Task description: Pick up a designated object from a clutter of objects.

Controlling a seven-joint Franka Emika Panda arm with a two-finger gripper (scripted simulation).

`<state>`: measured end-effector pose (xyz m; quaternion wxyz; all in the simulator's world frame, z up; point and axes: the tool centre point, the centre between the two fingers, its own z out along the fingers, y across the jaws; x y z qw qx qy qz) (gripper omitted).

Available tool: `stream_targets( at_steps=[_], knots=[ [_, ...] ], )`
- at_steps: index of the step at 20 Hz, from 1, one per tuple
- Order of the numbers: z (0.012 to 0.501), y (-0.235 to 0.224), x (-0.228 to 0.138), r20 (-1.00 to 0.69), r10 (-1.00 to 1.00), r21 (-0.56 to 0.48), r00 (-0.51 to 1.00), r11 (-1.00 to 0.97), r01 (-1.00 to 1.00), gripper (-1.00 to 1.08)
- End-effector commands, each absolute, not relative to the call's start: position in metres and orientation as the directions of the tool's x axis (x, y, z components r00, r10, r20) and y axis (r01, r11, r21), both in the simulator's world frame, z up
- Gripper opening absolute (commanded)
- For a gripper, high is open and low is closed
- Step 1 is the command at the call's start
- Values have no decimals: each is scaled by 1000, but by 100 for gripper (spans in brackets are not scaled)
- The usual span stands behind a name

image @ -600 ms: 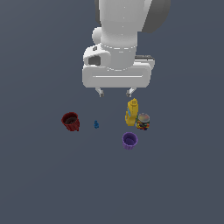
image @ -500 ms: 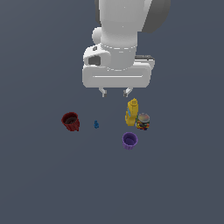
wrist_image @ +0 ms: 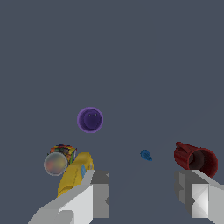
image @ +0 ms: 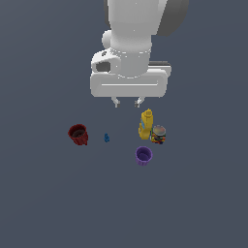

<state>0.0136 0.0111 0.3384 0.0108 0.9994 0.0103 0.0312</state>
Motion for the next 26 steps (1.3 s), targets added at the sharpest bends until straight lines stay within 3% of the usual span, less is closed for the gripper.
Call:
stream_targets(
  at_steps=[1, 26],
  knots=[
    [338, 11, 14, 61, 18, 24, 998, -1000, 17, 28],
    [279, 30, 37, 76, -228, 183, 971, -954, -239, 28]
  ],
)
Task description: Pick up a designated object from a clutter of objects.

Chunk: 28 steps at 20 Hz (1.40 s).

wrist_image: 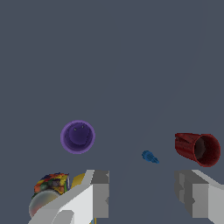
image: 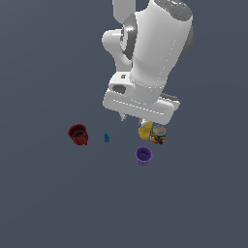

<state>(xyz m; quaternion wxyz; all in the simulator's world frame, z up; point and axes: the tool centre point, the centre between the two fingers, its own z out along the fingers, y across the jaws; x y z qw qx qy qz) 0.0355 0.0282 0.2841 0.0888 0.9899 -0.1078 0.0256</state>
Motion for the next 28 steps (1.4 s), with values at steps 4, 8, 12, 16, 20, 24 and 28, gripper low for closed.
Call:
stream_targets(
  at_steps=[4, 8, 12, 16, 20, 24, 28],
  knots=[
    [266, 35, 42, 97, -276, 214, 956, -932, -291, 28],
    [252, 41, 47, 122, -320, 242, 939, -908, -341, 28],
    [239, 47, 51, 152, -360, 266, 920, -882, -389, 28],
    [225, 53, 55, 186, -396, 285, 899, -854, -436, 28],
    [212, 60, 58, 223, -428, 299, 875, -825, -480, 28],
    [198, 67, 62, 263, -457, 308, 850, -795, -522, 28],
    [184, 75, 65, 304, -481, 312, 822, -765, -563, 28]
  ],
)
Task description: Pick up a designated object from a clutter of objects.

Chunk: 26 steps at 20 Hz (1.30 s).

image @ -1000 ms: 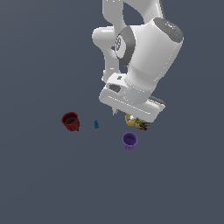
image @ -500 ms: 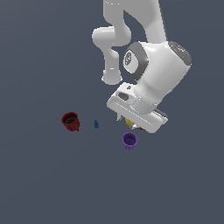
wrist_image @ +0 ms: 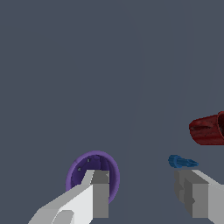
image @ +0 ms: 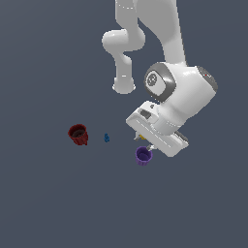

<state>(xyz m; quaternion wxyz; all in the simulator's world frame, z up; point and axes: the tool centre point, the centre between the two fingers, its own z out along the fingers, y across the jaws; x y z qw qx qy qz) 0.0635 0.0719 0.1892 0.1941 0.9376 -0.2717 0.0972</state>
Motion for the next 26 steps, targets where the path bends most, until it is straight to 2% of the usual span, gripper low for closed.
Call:
stream_targets(
  at_steps=[1, 26],
  knots=[
    [180, 77, 65, 315, -486, 312, 815, -758, -573, 28],
    [98, 125, 72, 541, -566, 223, 623, -617, -754, 28]
  ],
)
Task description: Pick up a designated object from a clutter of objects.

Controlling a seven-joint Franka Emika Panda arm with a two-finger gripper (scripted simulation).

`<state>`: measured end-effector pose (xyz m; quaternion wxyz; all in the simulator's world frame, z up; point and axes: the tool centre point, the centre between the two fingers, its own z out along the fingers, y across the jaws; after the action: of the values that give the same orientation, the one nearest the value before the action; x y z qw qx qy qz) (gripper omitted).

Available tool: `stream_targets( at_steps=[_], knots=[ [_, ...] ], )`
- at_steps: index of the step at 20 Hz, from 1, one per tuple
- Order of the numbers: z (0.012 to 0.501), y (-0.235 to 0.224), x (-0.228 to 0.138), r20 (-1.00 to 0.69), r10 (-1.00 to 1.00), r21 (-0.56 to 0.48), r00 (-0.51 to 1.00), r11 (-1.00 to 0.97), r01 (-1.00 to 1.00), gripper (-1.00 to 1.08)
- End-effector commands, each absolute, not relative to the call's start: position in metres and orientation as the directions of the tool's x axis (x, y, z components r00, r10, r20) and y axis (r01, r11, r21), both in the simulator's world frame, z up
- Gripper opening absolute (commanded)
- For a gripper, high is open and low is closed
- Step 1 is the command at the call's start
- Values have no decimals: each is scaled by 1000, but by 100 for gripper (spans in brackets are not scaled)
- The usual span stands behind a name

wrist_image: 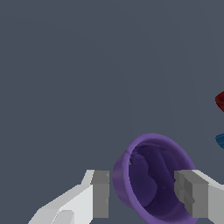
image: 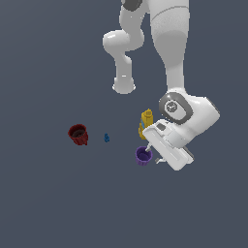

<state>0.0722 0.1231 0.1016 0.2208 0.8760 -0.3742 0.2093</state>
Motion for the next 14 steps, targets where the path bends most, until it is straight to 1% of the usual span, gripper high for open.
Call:
stream_targets(
  at_steps=[1, 14],
  knots=[
    [97, 126, 72, 545, -567, 219, 618, -615, -757, 28],
    [85, 128, 73, 561, -571, 205, 600, -607, -768, 28]
  ],
)
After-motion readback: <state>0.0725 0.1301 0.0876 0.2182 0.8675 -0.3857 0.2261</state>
